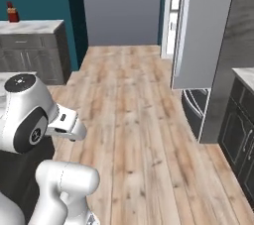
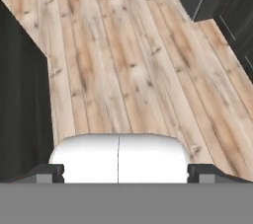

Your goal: Open the fridge, grab two sodas, and place both sodas inside the bowl with ice on the dining counter.

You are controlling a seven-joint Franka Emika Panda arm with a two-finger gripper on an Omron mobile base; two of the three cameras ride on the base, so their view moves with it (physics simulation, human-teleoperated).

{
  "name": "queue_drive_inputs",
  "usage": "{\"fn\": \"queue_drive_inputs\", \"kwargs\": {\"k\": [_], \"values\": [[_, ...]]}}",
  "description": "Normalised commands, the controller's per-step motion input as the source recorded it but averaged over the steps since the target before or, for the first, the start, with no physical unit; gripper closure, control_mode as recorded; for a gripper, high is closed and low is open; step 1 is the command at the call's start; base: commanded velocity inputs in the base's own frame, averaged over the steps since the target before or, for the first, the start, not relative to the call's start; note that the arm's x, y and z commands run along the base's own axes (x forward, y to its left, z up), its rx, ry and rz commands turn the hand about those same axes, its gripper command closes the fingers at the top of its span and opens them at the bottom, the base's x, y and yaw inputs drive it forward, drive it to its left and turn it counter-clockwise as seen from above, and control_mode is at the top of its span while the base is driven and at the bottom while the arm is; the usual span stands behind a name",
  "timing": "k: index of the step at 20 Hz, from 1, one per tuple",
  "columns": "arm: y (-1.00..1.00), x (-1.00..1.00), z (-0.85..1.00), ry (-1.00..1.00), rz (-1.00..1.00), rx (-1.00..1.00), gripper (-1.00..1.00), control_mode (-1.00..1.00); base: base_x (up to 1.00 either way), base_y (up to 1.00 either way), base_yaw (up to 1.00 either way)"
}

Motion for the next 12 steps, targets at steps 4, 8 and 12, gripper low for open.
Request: {"fn": "queue_drive_inputs", "kwargs": {"k": [4,8,12], "values": [[0.0,0.0,0.0,0.0,0.0,0.0,-1.0,1.0,1.0,-0.01,0.05],[0.0,0.0,0.0,0.0,0.0,0.0,-1.0,1.0,1.0,0.0,-0.01],[0.0,0.0,0.0,0.0,0.0,0.0,-1.0,1.0,1.0,0.0,-0.11]]}}
